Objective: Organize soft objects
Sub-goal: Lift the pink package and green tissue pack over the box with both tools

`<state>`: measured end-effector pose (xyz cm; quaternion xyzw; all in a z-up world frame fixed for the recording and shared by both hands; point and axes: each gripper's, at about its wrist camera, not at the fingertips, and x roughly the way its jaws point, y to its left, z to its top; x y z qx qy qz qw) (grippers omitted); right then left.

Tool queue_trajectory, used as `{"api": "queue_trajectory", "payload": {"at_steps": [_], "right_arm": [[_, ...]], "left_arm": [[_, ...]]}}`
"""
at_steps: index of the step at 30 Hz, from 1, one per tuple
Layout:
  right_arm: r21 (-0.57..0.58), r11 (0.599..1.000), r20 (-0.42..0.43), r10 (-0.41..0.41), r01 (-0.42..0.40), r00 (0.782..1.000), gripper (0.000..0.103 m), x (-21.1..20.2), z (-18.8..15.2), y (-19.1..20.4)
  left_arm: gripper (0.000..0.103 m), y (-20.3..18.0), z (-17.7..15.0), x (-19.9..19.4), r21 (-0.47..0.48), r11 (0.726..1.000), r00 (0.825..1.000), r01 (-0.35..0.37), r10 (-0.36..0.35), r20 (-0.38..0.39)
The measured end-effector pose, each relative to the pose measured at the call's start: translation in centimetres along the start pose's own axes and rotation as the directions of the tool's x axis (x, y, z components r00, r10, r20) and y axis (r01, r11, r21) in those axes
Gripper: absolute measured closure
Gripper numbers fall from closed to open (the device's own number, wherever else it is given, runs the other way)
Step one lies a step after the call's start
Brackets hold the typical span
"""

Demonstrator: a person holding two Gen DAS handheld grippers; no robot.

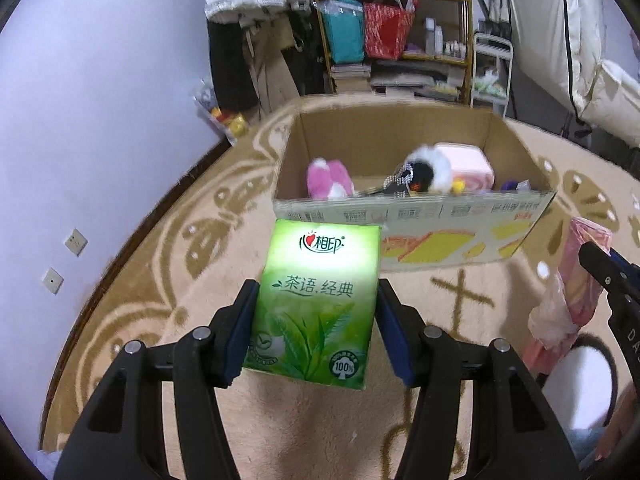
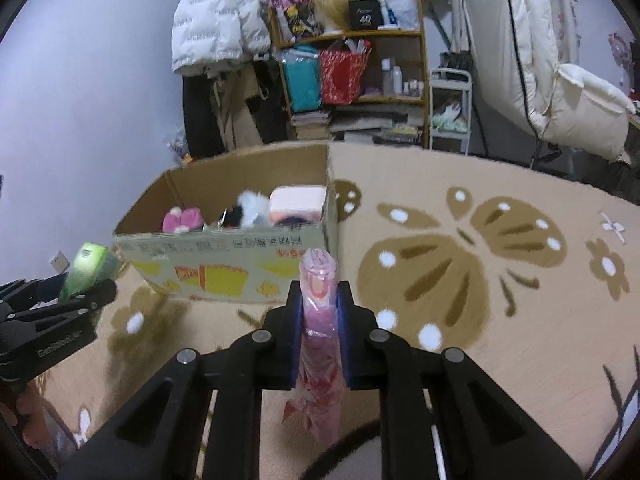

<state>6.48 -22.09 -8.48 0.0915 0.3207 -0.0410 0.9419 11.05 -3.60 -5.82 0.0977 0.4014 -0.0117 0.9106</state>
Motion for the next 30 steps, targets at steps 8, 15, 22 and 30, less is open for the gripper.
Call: {"api": "queue_trajectory", "payload": {"at_steps": [8, 15, 22, 30], "right_arm": [[0.009, 1.0, 0.06, 0.023, -0.023, 0.998, 0.087, -1.8, 2.5, -0.1], [-0.009, 0.998, 0.151, 0.062, -0.061, 0.987, 0.087, -3.6, 6.7, -0.3], [-0.084, 0.992, 0.234, 0.111, -0.093, 0.966, 0.087, -4.0, 11.8, 1.5], [-0.221, 0.971, 0.234, 0.147, -0.094, 0.961, 0.087, -0.7, 13.8, 6.0]], "left_arm": [[0.047, 1.1, 2.1, -3.7, -0.01, 0.999, 0.991, -0.051, 0.052, 0.123], [0.047, 2.2, 4.3, -5.0, -0.014, 0.997, 0.98, -0.08, 0.081, 0.18], [0.047, 2.3, 7.5, -4.1, -0.007, 0.997, 0.968, -0.082, 0.081, 0.238], [0.047, 3.1, 11.2, -1.6, -0.022, 0.996, 0.965, -0.081, 0.084, 0.25]]}}
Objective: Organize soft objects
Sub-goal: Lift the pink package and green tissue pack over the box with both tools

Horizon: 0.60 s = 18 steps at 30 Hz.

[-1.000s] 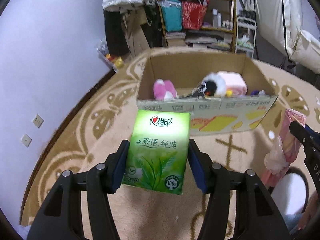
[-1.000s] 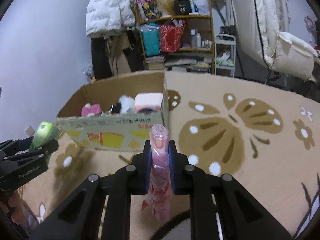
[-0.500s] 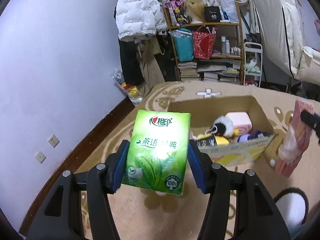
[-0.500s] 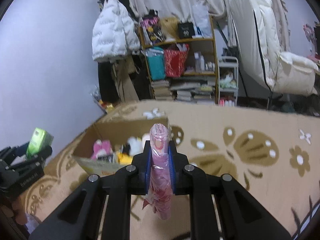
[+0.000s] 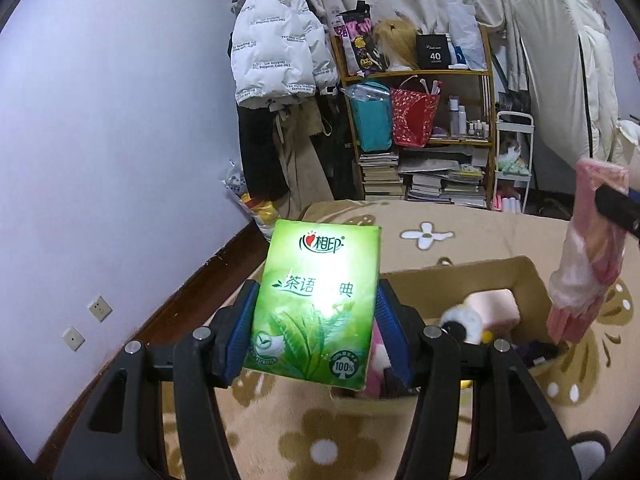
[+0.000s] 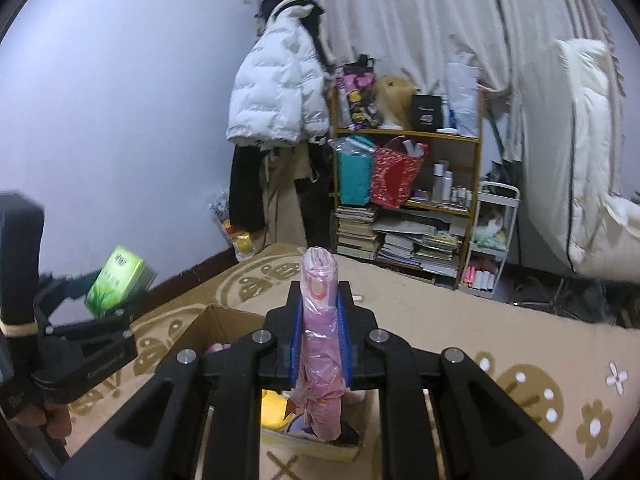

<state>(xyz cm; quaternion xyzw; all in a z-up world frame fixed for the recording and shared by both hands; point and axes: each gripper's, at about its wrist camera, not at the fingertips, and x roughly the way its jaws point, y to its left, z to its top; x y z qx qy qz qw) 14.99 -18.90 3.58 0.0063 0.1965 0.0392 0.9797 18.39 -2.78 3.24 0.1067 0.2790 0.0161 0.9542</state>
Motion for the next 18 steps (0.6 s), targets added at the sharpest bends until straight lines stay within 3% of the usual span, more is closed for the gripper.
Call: {"api": "queue_trajectory", "payload": {"at_steps": [4, 9, 18], "right_arm": [[-0.027, 0.999, -0.011, 0.025, -0.025, 1.0, 0.087, 2.1, -0.5, 1.5], [-0.036, 0.998, -0.057, 0.056, -0.058, 0.997, 0.086, 4.7, -2.2, 2.8], [0.012, 0.994, -0.13, 0.106, -0.105, 0.986, 0.083, 6.5, -4.1, 2.0]], "left_arm": [[0.047, 0.3, 0.1, 1.7, -0.025, 1.0, 1.0, 0.004, -0.004, -0.02], [0.047, 1.1, -0.9, 3.5, -0.116, 0.991, 0.997, 0.063, -0.067, -0.032], [0.044, -0.5, -2.5, 6.6, -0.115, 0.988, 0.989, 0.102, -0.114, -0.097]]}}
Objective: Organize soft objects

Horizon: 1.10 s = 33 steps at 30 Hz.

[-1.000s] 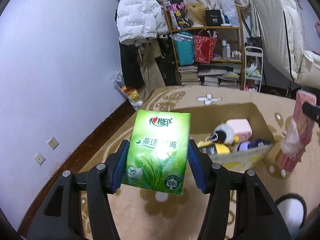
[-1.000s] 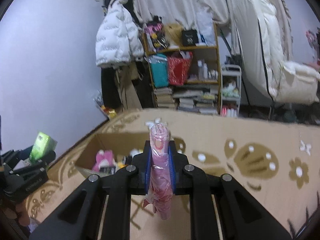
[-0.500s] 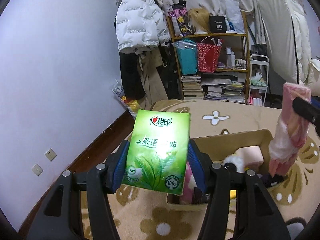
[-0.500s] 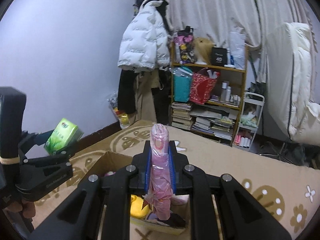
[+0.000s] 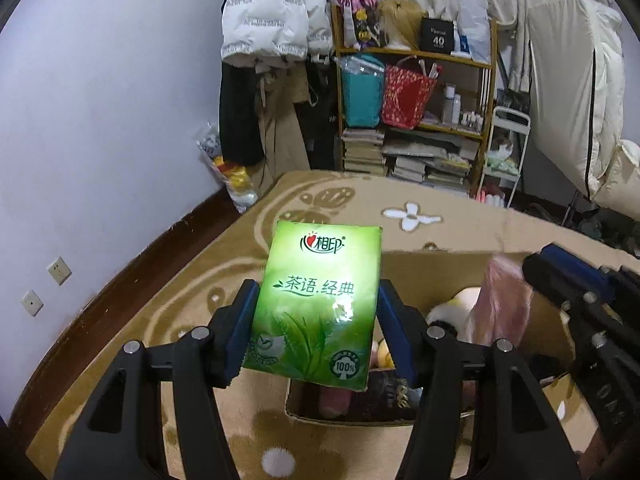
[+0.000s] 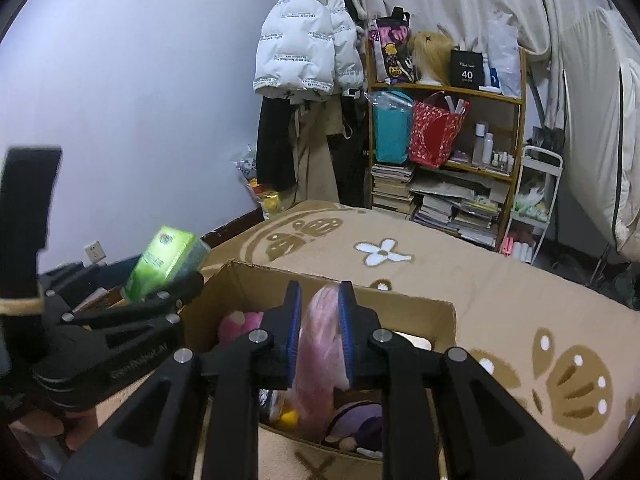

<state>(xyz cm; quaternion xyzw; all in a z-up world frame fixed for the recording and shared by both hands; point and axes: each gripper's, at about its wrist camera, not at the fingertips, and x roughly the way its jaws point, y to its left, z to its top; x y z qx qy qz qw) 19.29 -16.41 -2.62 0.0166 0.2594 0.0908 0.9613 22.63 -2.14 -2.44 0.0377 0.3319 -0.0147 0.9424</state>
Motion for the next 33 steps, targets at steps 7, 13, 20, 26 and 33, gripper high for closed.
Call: {"api": "queue_trajectory", "payload": {"at_steps": [7, 13, 20, 26, 33], "right_arm": [[0.041, 0.999, -0.014, 0.007, -0.006, 1.0, 0.047, 0.0, -0.3, -1.2], [0.068, 0.998, -0.027, 0.002, 0.0, 1.0, 0.027, -0.6, -0.7, -1.9], [0.075, 0.997, -0.019, -0.025, 0.026, 1.0, 0.004, -2.4, -1.4, -2.1], [0.111, 0.994, -0.011, -0.022, 0.023, 1.0, 0.0, -3.9, -1.5, -2.8], [0.12, 0.993, 0.033, -0.028, 0.024, 0.999, 0.0, -7.0, -0.8, -2.2]], "left_arm": [[0.015, 0.2, -0.4, 0.2, -0.023, 0.999, 1.0, -0.031, 0.031, 0.003], [0.007, -0.3, -0.8, -0.3, 0.019, 0.999, 0.999, -0.036, 0.036, 0.001], [0.002, 0.6, -1.1, -2.3, 0.004, 0.998, 0.997, -0.07, 0.07, 0.029], [0.0, 1.5, -1.0, -5.2, -0.003, 0.997, 0.995, -0.083, 0.083, 0.061], [0.0, 2.4, -0.7, -8.9, -0.011, 0.996, 0.993, -0.094, 0.094, 0.077]]}}
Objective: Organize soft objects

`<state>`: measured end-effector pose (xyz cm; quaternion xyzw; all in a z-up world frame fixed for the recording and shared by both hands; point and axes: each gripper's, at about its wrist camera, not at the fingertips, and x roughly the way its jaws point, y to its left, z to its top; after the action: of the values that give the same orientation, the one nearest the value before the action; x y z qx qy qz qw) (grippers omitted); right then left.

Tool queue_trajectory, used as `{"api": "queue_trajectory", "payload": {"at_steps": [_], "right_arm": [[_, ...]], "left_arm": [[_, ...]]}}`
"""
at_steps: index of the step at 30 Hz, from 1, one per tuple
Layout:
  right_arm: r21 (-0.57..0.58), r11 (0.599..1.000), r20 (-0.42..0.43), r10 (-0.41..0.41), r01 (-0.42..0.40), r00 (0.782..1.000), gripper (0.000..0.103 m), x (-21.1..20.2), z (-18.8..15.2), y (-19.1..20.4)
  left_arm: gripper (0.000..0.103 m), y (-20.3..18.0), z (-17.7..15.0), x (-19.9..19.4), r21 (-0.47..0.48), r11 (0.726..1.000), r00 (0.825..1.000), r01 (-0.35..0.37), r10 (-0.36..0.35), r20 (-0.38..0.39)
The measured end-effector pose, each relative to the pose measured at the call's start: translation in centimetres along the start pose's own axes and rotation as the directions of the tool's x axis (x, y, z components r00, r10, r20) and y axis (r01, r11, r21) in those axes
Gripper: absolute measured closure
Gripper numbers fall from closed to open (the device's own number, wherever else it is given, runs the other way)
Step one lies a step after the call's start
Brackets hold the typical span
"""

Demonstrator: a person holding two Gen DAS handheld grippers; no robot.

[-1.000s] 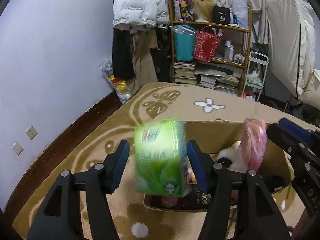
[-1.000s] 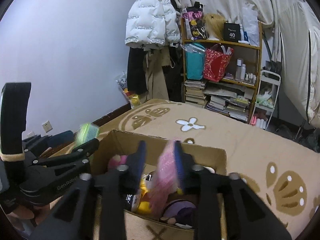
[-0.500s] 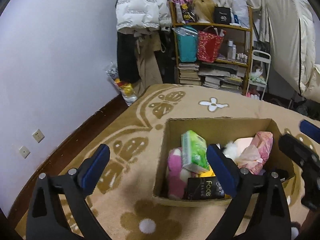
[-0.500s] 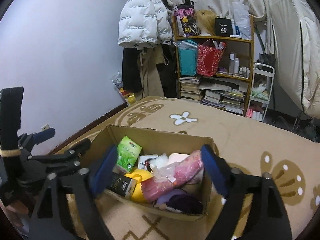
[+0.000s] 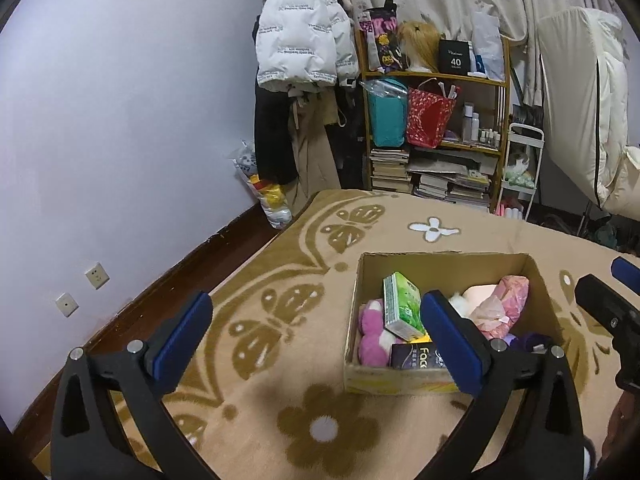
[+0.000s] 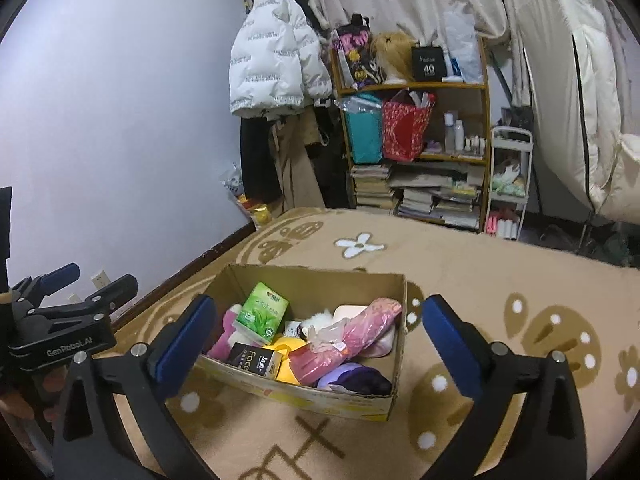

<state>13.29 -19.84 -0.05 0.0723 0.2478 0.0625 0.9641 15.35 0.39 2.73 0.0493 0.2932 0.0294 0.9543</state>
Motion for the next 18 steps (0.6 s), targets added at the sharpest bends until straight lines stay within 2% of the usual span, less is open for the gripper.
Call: {"api": "queue_trajectory", "payload": {"at_steps": [8, 18], "right_arm": [[-0.005, 1.0, 0.048, 0.021, -0.021, 0.999, 0.0, -4.2, 0.9, 0.6], [-0.009, 1.0, 0.122, 0.025, -0.024, 0.992, 0.0, -9.7, 1.4, 1.2]], "left_arm": [[0.0, 0.7, 0.5, -6.1, 0.028, 0.999, 0.998, -0.02, 0.018, 0.067], [0.0, 2.2, 0.9, -12.4, -0.007, 1.0, 0.988, -0.02, 0.021, 0.15]]}}
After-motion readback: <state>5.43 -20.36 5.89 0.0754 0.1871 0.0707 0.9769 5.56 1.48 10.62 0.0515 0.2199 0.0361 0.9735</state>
